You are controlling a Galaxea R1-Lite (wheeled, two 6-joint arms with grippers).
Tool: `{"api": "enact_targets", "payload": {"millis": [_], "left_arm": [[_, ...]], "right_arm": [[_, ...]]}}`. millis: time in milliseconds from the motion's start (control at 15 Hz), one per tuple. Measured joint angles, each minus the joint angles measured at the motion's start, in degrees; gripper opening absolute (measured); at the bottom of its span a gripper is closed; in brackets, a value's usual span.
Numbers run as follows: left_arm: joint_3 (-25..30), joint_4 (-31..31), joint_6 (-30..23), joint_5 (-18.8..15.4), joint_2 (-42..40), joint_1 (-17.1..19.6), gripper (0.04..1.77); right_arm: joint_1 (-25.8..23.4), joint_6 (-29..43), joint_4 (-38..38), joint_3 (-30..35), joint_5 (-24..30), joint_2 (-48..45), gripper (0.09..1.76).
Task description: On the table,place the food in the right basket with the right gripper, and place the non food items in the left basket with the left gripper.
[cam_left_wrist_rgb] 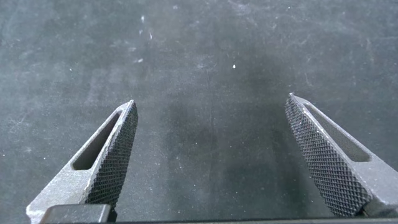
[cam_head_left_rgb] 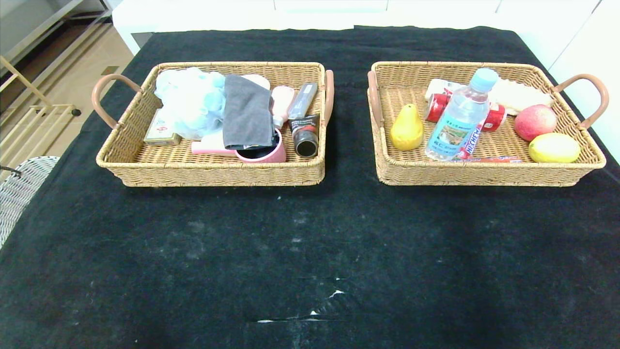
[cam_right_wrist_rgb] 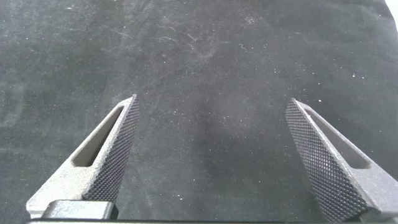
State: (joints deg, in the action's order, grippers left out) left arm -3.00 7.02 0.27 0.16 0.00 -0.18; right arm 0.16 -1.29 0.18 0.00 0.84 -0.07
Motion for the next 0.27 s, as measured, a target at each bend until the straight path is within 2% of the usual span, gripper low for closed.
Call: {"api": "enact_targets", "payload": {"millis": [267], "left_arm": [[0.11,0.41,0.06,0.09,-0.05,0.00,1.72]], "right_arm": [[0.00,0.09,-0.02,0.00,0.00,0.00,1.71]]}}
